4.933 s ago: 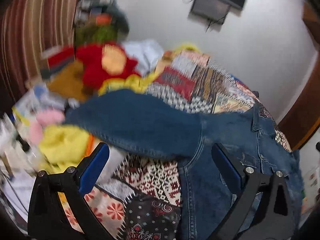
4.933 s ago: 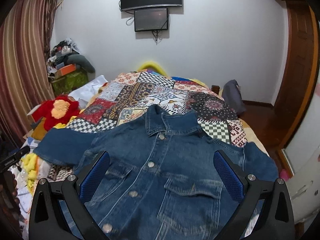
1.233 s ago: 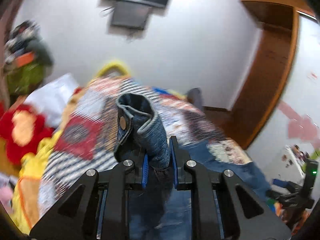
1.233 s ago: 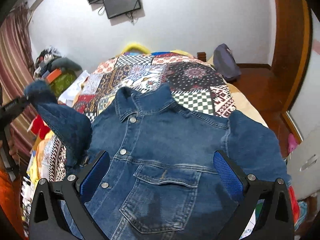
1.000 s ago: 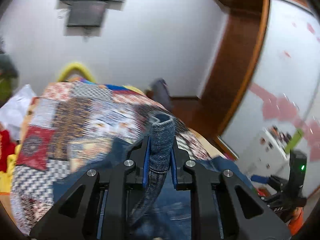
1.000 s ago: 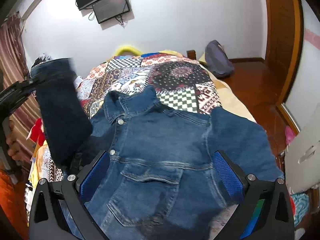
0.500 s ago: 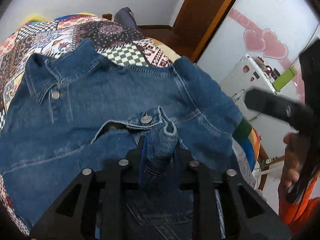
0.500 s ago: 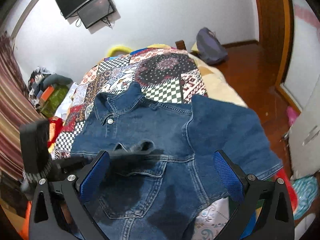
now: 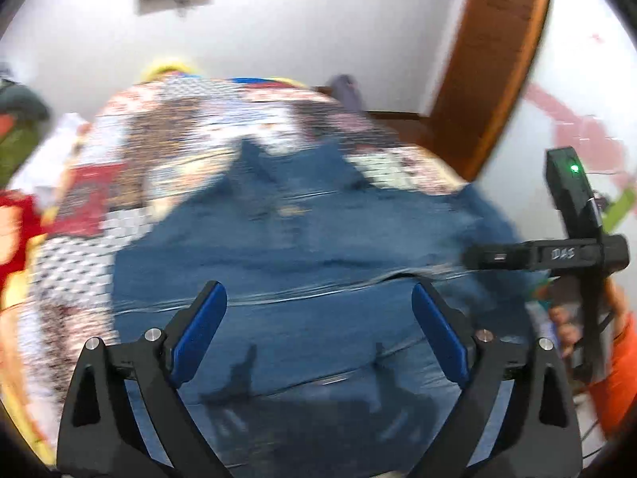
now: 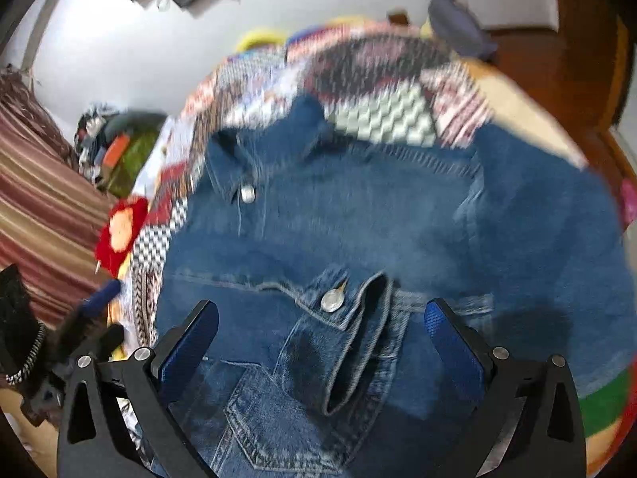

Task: Fold large clothes

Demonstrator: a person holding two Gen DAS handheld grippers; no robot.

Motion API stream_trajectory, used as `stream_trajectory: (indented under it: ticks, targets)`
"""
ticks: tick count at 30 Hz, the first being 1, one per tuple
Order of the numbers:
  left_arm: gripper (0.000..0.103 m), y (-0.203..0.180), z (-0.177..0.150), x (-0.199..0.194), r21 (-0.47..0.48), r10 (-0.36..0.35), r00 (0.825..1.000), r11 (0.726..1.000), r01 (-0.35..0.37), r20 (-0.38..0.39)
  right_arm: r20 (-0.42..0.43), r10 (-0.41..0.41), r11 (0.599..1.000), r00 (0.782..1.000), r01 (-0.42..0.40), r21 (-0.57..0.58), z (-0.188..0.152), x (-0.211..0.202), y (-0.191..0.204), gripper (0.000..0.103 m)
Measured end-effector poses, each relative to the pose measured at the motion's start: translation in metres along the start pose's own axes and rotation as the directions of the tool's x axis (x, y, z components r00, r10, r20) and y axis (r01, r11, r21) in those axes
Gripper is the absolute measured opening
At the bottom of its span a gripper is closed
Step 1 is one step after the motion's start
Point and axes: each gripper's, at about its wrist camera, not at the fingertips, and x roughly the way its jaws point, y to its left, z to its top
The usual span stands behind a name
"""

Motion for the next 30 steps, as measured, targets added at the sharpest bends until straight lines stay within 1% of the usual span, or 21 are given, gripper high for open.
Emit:
stream_trajectory:
  ticks: [2, 4, 6, 8, 10, 11, 12, 13, 14, 15, 16, 18, 20, 23, 25, 28, 30]
  targets:
    - [0.095, 0.030, -0.011, -0.004, -0.037, 0.072, 0.997, 0.997, -0.073, -0.011, -0.054, -0.012, 1.000, 0.998, 0.013, 0.017, -0.001, 0.020, -0.004, 0.103]
    - [0.095, 0.056, -0.022, -0.007, -0.087, 0.114, 0.993, 0.989, -0.116, -0.033, -0.109, -0.006, 0.999, 0.994, 0.011, 0.043, -0.001, 0.043, -0.008, 0.103]
    - [0.095, 0.087, -0.037, -0.009, -0.160, 0.148, 0.987, 0.975, -0.156, -0.059, -0.140, 0.003, 0.998, 0.990, 0.007, 0.067, -0.002, 0.057, -0.011, 0.103]
    - [0.095, 0.115, -0.052, -0.011, -0.231, 0.181, 0.980, 0.953, -0.196, -0.085, -0.124, -0.002, 0.998, 0.992, 0.010, 0.065, -0.003, 0.064, -0.010, 0.103]
    - [0.095, 0.134, -0.063, -0.014, -0.284, 0.195, 0.976, 0.935, -0.214, -0.095, -0.109, 0.016, 1.000, 0.994, -0.014, 0.019, -0.003, 0.068, -0.003, 0.101]
    - [0.095, 0.146, -0.070, -0.017, -0.326, 0.198, 0.976, 0.920, -0.219, -0.095, -0.108, 0.014, 1.000, 0.994, -0.013, 0.006, -0.004, 0.069, -0.001, 0.096]
    - [0.095, 0.151, -0.073, -0.018, -0.351, 0.197, 0.976, 0.911, -0.217, -0.092, -0.108, -0.006, 1.000, 0.994, 0.004, -0.022, -0.005, 0.071, 0.004, 0.089]
    - [0.095, 0.157, -0.076, -0.020, -0.377, 0.194, 0.977, 0.901, -0.213, -0.089, -0.104, -0.021, 0.999, 0.994, 0.016, -0.046, -0.006, 0.071, 0.007, 0.073]
    - [0.095, 0.165, -0.078, -0.021, -0.406, 0.188, 0.978, 0.890, -0.206, -0.086, -0.100, -0.042, 0.996, 0.994, 0.034, -0.077, -0.006, 0.072, 0.011, 0.064]
    - [0.095, 0.169, -0.079, -0.021, -0.423, 0.183, 0.979, 0.883, -0.202, -0.085, -0.103, -0.074, 0.992, 0.992, 0.063, -0.106, -0.004, 0.074, 0.014, 0.051]
    - [0.095, 0.171, -0.079, -0.020, -0.431, 0.180, 0.980, 0.880, -0.199, -0.086, -0.102, -0.091, 0.990, 0.991, 0.078, -0.121, -0.003, 0.075, 0.016, 0.044]
    - [0.095, 0.170, -0.076, -0.019, -0.423, 0.177, 0.980, 0.884, -0.200, -0.093, -0.095, -0.074, 0.988, 0.993, 0.061, -0.139, 0.001, 0.072, 0.020, 0.037]
    - [0.095, 0.165, -0.070, -0.015, -0.391, 0.175, 0.980, 0.898, -0.200, -0.098, -0.049, -0.086, 0.982, 0.995, 0.077, -0.172, 0.006, 0.062, 0.030, 0.036]
    - [0.095, 0.152, -0.061, -0.008, -0.326, 0.181, 0.978, 0.922, -0.207, -0.107, 0.033, -0.077, 0.971, 0.996, 0.083, -0.223, 0.014, 0.037, 0.044, 0.035]
    - [0.095, 0.142, -0.054, -0.003, -0.288, 0.180, 0.978, 0.936, -0.203, -0.106, 0.099, -0.076, 0.959, 0.992, 0.100, -0.266, 0.021, 0.018, 0.057, 0.035]
    - [0.095, 0.128, -0.044, 0.007, -0.256, 0.143, 0.985, 0.953, -0.164, -0.098, 0.175, -0.087, 0.943, 0.981, 0.138, -0.304, 0.027, -0.002, 0.067, 0.035]
    - [0.095, 0.118, -0.039, 0.016, -0.239, 0.111, 0.988, 0.962, -0.133, -0.104, 0.203, -0.099, 0.941, 0.974, 0.158, -0.301, 0.030, -0.008, 0.066, 0.035]
